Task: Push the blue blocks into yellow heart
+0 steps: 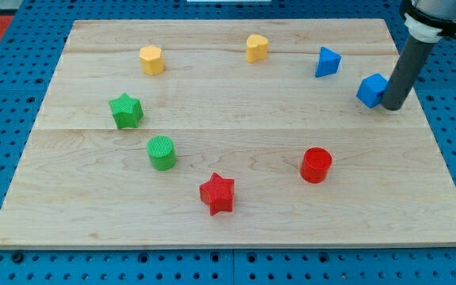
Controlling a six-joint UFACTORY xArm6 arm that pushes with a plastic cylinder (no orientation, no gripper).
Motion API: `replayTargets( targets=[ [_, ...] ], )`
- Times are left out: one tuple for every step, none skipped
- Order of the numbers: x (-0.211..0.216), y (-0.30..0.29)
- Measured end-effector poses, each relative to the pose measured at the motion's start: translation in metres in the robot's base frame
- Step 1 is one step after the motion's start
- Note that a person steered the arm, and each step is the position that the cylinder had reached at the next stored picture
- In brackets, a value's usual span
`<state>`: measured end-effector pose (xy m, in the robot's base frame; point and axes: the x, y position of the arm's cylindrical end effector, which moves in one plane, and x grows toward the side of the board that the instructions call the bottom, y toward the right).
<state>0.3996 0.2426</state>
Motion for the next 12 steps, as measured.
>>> replayTargets(
  targets=[
    [-0.003, 0.0],
    [-0.03, -0.006],
    [-0.058, -0.025],
    [-0.083, -0.048],
    [-0.101, -0.071],
    [-0.119, -0.091],
    [-0.132, -0.102],
    [-0.137, -0.105],
    [-0.136, -0.113],
    [-0.136, -0.125],
    [-0.136, -0.147],
    [-0.134, -0.181]
  ],
)
